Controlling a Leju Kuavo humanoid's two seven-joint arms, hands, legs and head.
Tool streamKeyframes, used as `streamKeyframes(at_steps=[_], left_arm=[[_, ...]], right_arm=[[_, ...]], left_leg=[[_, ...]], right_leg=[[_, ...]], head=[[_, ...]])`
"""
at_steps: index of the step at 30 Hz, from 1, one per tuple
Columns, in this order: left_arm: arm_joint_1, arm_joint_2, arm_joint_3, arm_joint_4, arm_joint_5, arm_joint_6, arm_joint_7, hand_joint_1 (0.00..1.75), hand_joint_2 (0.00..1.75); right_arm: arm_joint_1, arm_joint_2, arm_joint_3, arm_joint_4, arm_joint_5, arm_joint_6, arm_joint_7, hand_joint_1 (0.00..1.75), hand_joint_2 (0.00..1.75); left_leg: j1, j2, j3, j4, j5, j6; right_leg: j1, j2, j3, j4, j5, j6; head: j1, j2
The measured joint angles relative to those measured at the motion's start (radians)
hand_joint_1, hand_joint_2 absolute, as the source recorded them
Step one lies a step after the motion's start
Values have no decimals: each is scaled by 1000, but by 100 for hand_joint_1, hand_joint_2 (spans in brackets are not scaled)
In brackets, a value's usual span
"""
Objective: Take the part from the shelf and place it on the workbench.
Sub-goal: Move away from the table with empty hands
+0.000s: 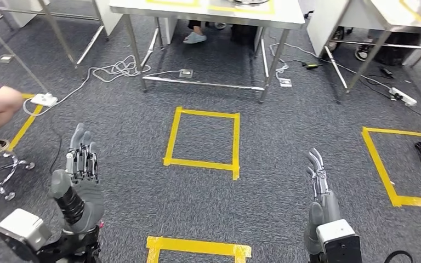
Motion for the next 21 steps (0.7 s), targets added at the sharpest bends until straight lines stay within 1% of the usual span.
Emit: streamKeyframes(at_steps=[1,2,3,4,5,6,7,8,9,10,11,12,13,14,15,16,17,18,19,20,21], left_arm=[[0,0,0,0,0,0,0,0,0],[0,0,0,0,0,0,0,0,0],[0,0,0,0,0,0,-1,0,0],[0,0,0,0,0,0,-1,0,0],[0,0,0,0,0,0,-1,0,0],[-1,0,0,0,0,0,-2,0,0],[-1,0,0,0,0,0,-2,0,0],[-2,0,0,0,0,0,-2,0,0],[-2,0,0,1,0,0,-2,0,0],[-1,0,0,1,0,0,-2,0,0],[-1,0,0,0,0,0,-2,0,0],[0,0,0,0,0,0,-4,0,0],[0,0,0,0,-1,0,-5,0,0],[-1,0,0,0,-2,1,-6,0,0],[0,0,0,1,-2,1,-7,0,0],[1,0,0,2,-3,2,-7,0,0],[2,0,0,4,-3,2,-7,0,0],[4,0,0,6,-3,3,-7,0,0],[5,0,0,7,-3,3,-7,0,0],[5,0,0,8,-3,3,-7,0,0],[6,0,0,9,-3,4,-7,0,0]], right_arm=[[0,0,1,0,2,0,3,0,0],[0,0,2,0,4,0,6,0,0],[0,0,3,0,7,0,8,0,0],[0,0,3,0,10,0,10,0,0],[-1,0,4,0,13,0,12,0,0],[-2,-1,4,0,15,0,14,0,0],[-2,-1,4,0,17,0,15,0,0],[-2,-2,5,-1,19,0,16,0,0],[-2,-3,5,-2,21,0,17,0,0],[-2,-4,6,-2,22,0,17,0,0],[-3,-5,6,-4,24,0,18,0,0],[-5,-6,7,-4,25,0,19,0,0],[-6,-6,8,-5,27,0,19,0,0],[-6,-5,9,-5,29,0,20,0,0],[-5,-5,10,-5,30,-1,21,0,0],[-3,-5,10,-5,31,-2,22,0,0],[-1,-5,11,-4,31,-3,23,0,0],[0,-5,13,-4,31,-3,24,0,0],[0,-5,14,-4,31,-4,24,0,0],[1,-5,15,-3,31,-4,23,0,0],[1,-5,16,-3,31,-5,23,0,0]], left_leg=[[-3,-7,-4,0,2,3],[-6,-15,-6,0,4,5],[-10,-25,-7,0,6,5],[-13,-34,-6,0,7,6],[-14,-42,-6,-2,9,6],[-15,-49,-7,-3,11,4],[-13,-54,-9,-4,14,2],[-8,-60,-13,-6,18,-3],[-4,-66,-17,-7,22,-10],[2,-73,-19,-11,27,-17],[4,-79,-22,-15,30,-24],[2,-74,-26,-16,30,-28],[-2,-60,-35,-3,20,-32],[-5,-41,-53,28,1,-34],[-6,-20,-79,79,-23,-38],[-4,-8,-108,138,-47,-43],[-1,-2,-132,187,-60,-49],[1,2,-144,208,-59,-54],[3,7,-136,193,-41,-58],[5,15,-108,143,-11,-61],[4,29,-77,85,7,-61]], right_leg=[[0,1,-19,47,-14,-2],[2,2,-22,61,-10,-7],[4,6,-8,34,13,-15],[8,16,21,-24,49,-27],[10,34,53,-91,77,-44],[12,54,82,-146,97,-59],[15,70,101,-181,108,-70],[17,80,109,-194,108,-77],[21,80,112,-198,111,-79],[25,77,114,-206,116,-82],[24,70,122,-227,120,-86],[21,60,133,-249,126,-87],[19,50,145,-273,131,-87],[14,37,155,-294,134,-85],[14,27,158,-298,135,-81],[14,17,157,-298,134,-80],[14,6,154,-293,131,-78],[13,-4,152,-287,128,-74],[12,-14,149,-280,124,-69],[10,-23,147,-271,118,-64],[9,-31,145,-261,112,-57]], head=[[5,0],[9,0],[12,0],[14,0],[15,0],[11,0],[7,0],[4,0],[5,0],[10,0],[18,0],[22,0],[21,0],[17,0],[10,0],[3,0],[-1,0],[-5,0],[-10,0],[-15,0],[-19,0]])
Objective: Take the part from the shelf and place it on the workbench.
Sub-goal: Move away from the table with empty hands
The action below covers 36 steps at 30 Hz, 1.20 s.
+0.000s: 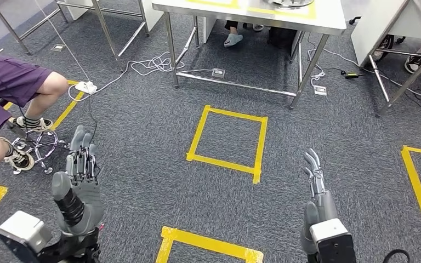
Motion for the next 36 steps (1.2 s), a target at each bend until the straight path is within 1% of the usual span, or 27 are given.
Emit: streamKeyframes(at_steps=[2,3,5,7,8,10,11,12,13,14,15,17,18,19,20,21,23,25,26,27,28,29,30,32,33,34,36], left_arm=[[0,0,0,0,0,0,0,0,0],[0,-1,0,1,0,0,0,0,0],[0,-1,0,1,0,1,0,0,0],[2,-1,0,1,0,1,0,0,0],[2,-1,0,1,0,1,0,0,0],[2,-2,0,1,1,2,0,0,0],[3,-2,0,1,1,2,0,0,0],[4,-2,0,1,1,2,0,0,0],[5,-2,0,2,2,2,0,0,0],[6,-2,0,2,2,2,0,0,0],[6,-3,0,2,2,2,0,0,0],[5,-4,0,2,3,2,0,0,0],[5,-5,0,2,3,2,0,0,0],[5,-5,0,2,4,3,0,0,0],[6,-5,0,2,5,3,0,0,0],[7,-5,0,1,5,4,0,0,0],[7,-5,0,1,6,5,1,0,0],[7,-5,0,2,7,6,1,0,0],[8,-5,0,2,8,6,2,0,0],[9,-5,0,2,8,6,2,0,0],[9,-5,0,3,9,7,2,0,0],[9,-4,0,3,9,7,2,0,0],[9,-4,0,3,9,8,2,0,0],[9,-4,0,3,9,8,2,0,0],[8,-4,0,2,9,8,2,0,0],[9,-4,0,2,9,9,2,0,0],[11,-4,-1,2,9,10,2,0,0]], right_arm=[[1,0,1,0,1,-2,-1,0,0],[1,-1,1,0,1,-2,-2,0,0],[2,-1,3,0,2,-5,-2,0,0],[2,-3,5,0,2,-6,-1,0,0],[1,-4,5,0,2,-7,0,0,0],[3,-5,7,0,2,-9,3,0,0],[5,-6,8,0,2,-10,4,0,0],[5,-6,9,0,3,-10,5,0,0],[6,-7,10,0,3,-10,6,0,0],[6,-8,10,0,3,-10,7,0,0],[5,-9,11,0,4,-10,8,0,0],[5,-10,11,-1,5,-11,11,0,0],[5,-11,11,-2,6,-11,12,0,0],[5,-12,11,-3,7,-12,13,0,0],[5,-13,12,-4,8,-12,14,0,0],[4,-14,12,-5,9,-12,15,0,0],[3,-14,12,-7,12,-12,16,0,0],[5,-15,12,-8,16,-13,19,0,0],[6,-15,12,-8,18,-13,21,0,0],[6,-15,13,-8,21,-13,23,0,0],[7,-15,13,-8,24,-13,24,0,0],[7,-15,13,-8,28,-14,25,0,0],[7,-15,13,-8,32,-15,26,0,0],[7,-15,13,-8,40,-18,31,0,0],[7,-15,13,-8,44,-19,33,0,0],[8,-15,14,-8,48,-21,34,0,0],[11,-16,14,-8,54,-27,35,0,0]], left_leg=[[-4,20,49,-80,17,11],[-7,21,53,-87,12,21],[-9,4,49,-85,18,40],[-6,-10,45,-88,25,52],[-4,-17,44,-91,28,57],[-4,-34,37,-91,33,64],[-4,-43,34,-91,36,66],[-5,-53,31,-91,38,67],[-6,-65,30,-91,39,67],[-6,-76,30,-91,41,65],[-6,-88,30,-91,43,63],[-5,-110,26,-93,49,55],[-2,-119,21,-94,54,48],[2,-129,16,-97,60,40],[5,-139,12,-101,67,31],[5,-136,6,-102,69,25],[0,-95,-15,-71,47,17],[-4,-42,-64,39,-14,13],[-4,-32,-91,102,-41,10],[-4,-28,-108,145,-53,7],[-4,-25,-105,151,-48,6],[-4,-20,-82,119,-27,6],[-4,-11,-45,59,1,7],[-11,27,29,-62,29,16],[-14,38,48,-93,30,24],[-18,41,54,-105,26,32],[-17,19,51,-106,32,45]], right_leg=[[2,-13,-6,21,-12,15],[3,-19,-9,27,-15,21],[3,-30,-11,32,-15,32],[-2,-17,-24,52,-34,43],[-4,-2,-41,90,-59,48],[-8,28,-96,216,-124,55],[-9,33,-123,281,-148,56],[-9,35,-139,316,-153,56],[-9,37,-136,312,-138,53],[-9,43,-116,269,-107,48],[-8,55,-84,198,-69,42],[-8,97,-26,78,-26,26],[-7,111,-11,49,-22,20],[-5,116,-5,40,-25,15],[-3,108,-2,31,-22,12],[-4,96,2,19,-17,9],[-8,73,11,-5,-5,3],[-8,49,11,-12,0,-1],[-7,36,9,-11,1,-2],[-6,23,6,-10,1,-2],[-6,11,5,-8,0,-1],[-6,-1,5,-6,-1,0],[-6,-11,5,-3,-3,3],[-1,-29,2,9,-11,13],[1,-36,1,14,-13,18],[4,-45,-1,17,-15,24],[3,-57,-3,20,-17,33]], head=[[-6,0],[-4,0],[0,0],[4,0],[8,0],[20,0],[24,0],[27,0],[29,0],[30,0],[33,0],[33,0],[34,0],[35,0],[38,0],[39,0],[30,0],[13,0],[6,0],[1,0],[-4,0],[-8,0],[-12,0],[-20,0],[-20,0],[-19,0],[-14,0]])
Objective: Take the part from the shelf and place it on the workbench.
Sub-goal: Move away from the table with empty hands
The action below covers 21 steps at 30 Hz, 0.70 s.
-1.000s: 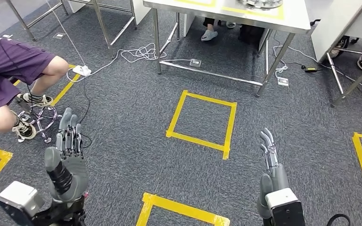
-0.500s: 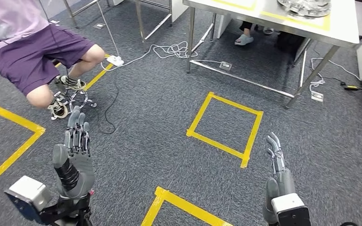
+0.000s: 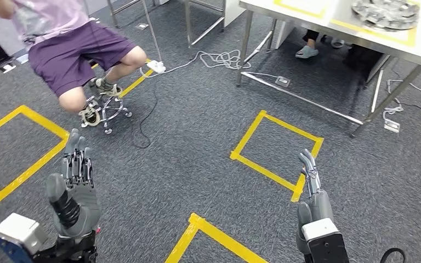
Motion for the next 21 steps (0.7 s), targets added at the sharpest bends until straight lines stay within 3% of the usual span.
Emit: streamKeyframes(at_steps=[2,4,6,7,8,9,11,13,15,16,17,19,21], left_arm=[[1,0,0,0,0,1,-2,0,0],[1,0,0,0,0,3,-5,0,0],[3,0,-1,2,-1,5,-9,0,0],[5,0,-1,3,-1,6,-10,0,0],[6,0,-1,4,-1,7,-11,0,0],[7,0,-1,4,-1,8,-12,0,0],[7,0,-2,5,-3,10,-15,0,0],[8,0,-3,5,-3,12,-17,0,0],[12,0,-5,5,-3,13,-19,0,0],[14,0,-5,6,-3,13,-19,0,0],[15,0,-6,6,-4,13,-19,0,0],[14,0,-7,6,-4,15,-20,0,0],[15,0,-8,8,-4,18,-20,0,0]], right_arm=[[5,-2,1,0,6,-8,0,0,0],[16,-4,1,0,10,-18,-1,0,0],[26,-6,1,0,12,-25,-2,0,0],[29,-7,2,0,13,-28,-2,0,0],[31,-8,2,0,14,-31,-3,0,0],[32,-9,2,0,15,-33,-4,0,0],[36,-11,3,0,16,-38,-7,0,0],[39,-13,4,0,17,-44,-12,0,0],[41,-15,5,-1,18,-48,-14,0,0],[41,-16,5,-1,18,-49,-15,0,0],[41,-16,6,-1,18,-50,-16,0,0],[44,-16,8,-1,18,-54,-19,0,0],[48,-16,9,0,17,-57,-22,0,0]], left_leg=[[5,-20,-4,-3,6,11],[8,-41,-8,-5,11,18],[7,-64,-14,-4,15,22],[6,-76,-15,-3,16,23],[6,-88,-16,-3,17,22],[6,-101,-16,-2,18,21],[8,-124,-20,0,22,15],[13,-144,-33,1,31,1],[18,-163,-43,-3,42,-16],[16,-154,-49,-2,41,-22],[13,-133,-59,14,30,-26],[8,-74,-103,106,-25,-28],[8,-50,-151,225,-78,-30]], right_leg=[[-4,30,-17,35,-29,11],[-9,77,-65,146,-92,19],[-10,91,-118,268,-137,21],[-10,93,-128,289,-133,20],[-10,96,-119,269,-111,17],[-11,103,-94,215,-75,13],[-13,153,-35,82,-18,3],[-12,189,-3,17,-8,-6],[-10,175,2,4,-6,-13],[-11,163,4,-4,-1,-18],[-13,150,8,-13,5,-23],[-12,122,10,-21,11,-30],[-8,96,5,-19,11,-33]], head=[[6,0],[18,0],[30,0],[33,0],[35,0],[38,0],[40,0],[43,0],[46,0],[44,0],[37,0],[21,0],[10,0]])
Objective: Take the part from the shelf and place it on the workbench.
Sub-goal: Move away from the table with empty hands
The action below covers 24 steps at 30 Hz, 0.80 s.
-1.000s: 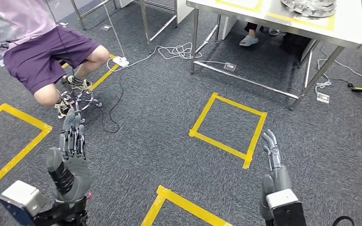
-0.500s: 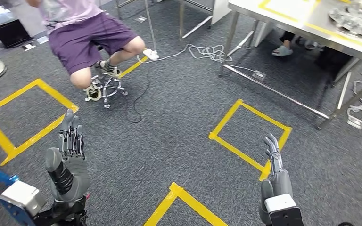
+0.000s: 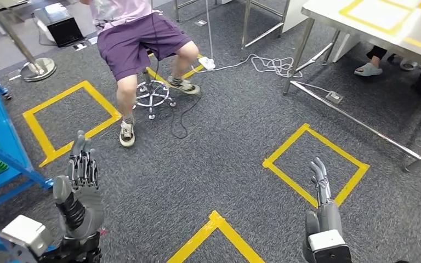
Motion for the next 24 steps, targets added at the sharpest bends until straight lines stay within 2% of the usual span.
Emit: streamKeyframes(at_steps=[1,2,3,5,6,7,8,9,10,11,13,15,16,17,18,19,21,22,23,24], left_arm=[[1,0,0,1,0,2,0,0,0],[1,0,-1,1,-1,4,0,0,0],[1,0,-1,1,-1,6,0,0,0],[0,0,-1,0,-2,9,0,0,0],[-1,0,-1,-1,-2,10,0,0,0],[-2,0,-1,-1,-3,10,-1,0,0],[-2,1,-2,-2,-3,11,-1,0,0],[-2,1,-2,-3,-4,11,-1,0,0],[-1,1,-2,-3,-4,11,-1,0,0],[-2,2,-2,-4,-5,11,-1,0,0],[-2,2,-2,-5,-5,12,-2,0,0],[-2,2,-2,-5,-5,13,-1,0,0],[-1,2,-2,-5,-5,13,-1,0,0],[-1,2,-2,-6,-4,13,-1,0,0],[0,3,-2,-6,-2,13,-1,0,0],[0,3,-2,-7,0,13,-1,0,0],[0,3,-2,-10,1,9,-1,0,0],[0,3,-2,-11,0,6,0,0,0],[0,3,-2,-13,-1,2,2,0,0],[0,4,-2,-14,-4,-2,5,0,0]], right_arm=[[1,0,1,0,0,-1,-3,0,0],[1,0,1,1,-1,-1,-6,0,0],[0,0,2,1,-1,-1,-8,0,0],[-1,0,2,1,-2,-1,-12,0,0],[-2,0,2,0,-2,-1,-13,0,0],[-2,0,2,0,-2,-1,-14,0,0],[-2,-1,2,0,-2,-1,-14,0,0],[-3,-1,3,0,-2,-1,-15,0,0],[-4,-1,3,0,-2,-1,-15,0,0],[-6,-1,4,0,-2,-1,-16,0,0],[-7,-2,4,0,-2,0,-16,0,0],[-7,-2,5,0,-1,4,-14,0,0],[-8,-2,5,0,0,8,-11,0,0],[-11,-2,6,0,1,12,-8,0,0],[-14,-2,6,0,2,16,-5,0,0],[-17,-2,6,0,3,20,-2,0,0],[-24,-2,7,-1,5,26,2,0,0],[-25,-2,7,-1,6,27,3,0,0],[-26,-2,7,-2,6,27,2,0,0],[-26,-2,7,-2,4,27,1,0,0]], left_leg=[[0,3,-7,26,-6,0],[0,7,6,15,3,0],[-1,13,40,-32,26,3],[-7,54,124,-165,59,14],[-12,71,154,-211,65,20],[-16,81,168,-233,64,26],[-19,78,170,-236,64,31],[-18,64,170,-239,69,36],[-16,54,169,-242,73,41],[-14,45,168,-246,78,46],[-9,25,166,-251,86,55],[-9,1,159,-250,91,59],[-9,-11,156,-249,92,59],[-9,-23,155,-248,94,58],[-9,-35,154,-247,95,56],[-9,-48,154,-245,96,55],[-9,-71,148,-242,101,47],[-8,-80,142,-241,104,40],[-6,-90,135,-241,109,32],[-3,-99,129,-242,115,24]], right_leg=[[2,-13,-2,1,0,0],[3,-26,-3,3,-1,-1],[5,-38,-4,4,-1,0],[10,-58,-3,9,-4,4],[12,-66,-4,11,-6,8],[13,-74,-4,14,-6,13],[15,-83,-4,15,-6,18],[14,-92,-4,15,-6,23],[13,-90,-6,19,-10,29],[10,-76,-14,33,-23,35],[4,-30,-54,123,-80,46],[0,-6,-109,256,-138,51],[-2,-4,-125,293,-145,52],[-2,-2,-125,296,-133,52],[-3,0,-107,260,-105,50],[-4,9,-77,195,-68,47],[-7,49,-20,71,-24,38],[-6,64,-2,36,-19,34],[-5,71,4,24,-23,31],[-3,64,7,17,-21,27]], head=[[-4,0],[-8,0],[-11,0],[-17,0],[-18,0],[-17,0],[-16,0],[-15,0],[-14,0],[-12,0],[0,0],[12,0],[15,0],[18,0],[21,0],[24,0],[28,0],[28,0],[29,0],[29,0]])
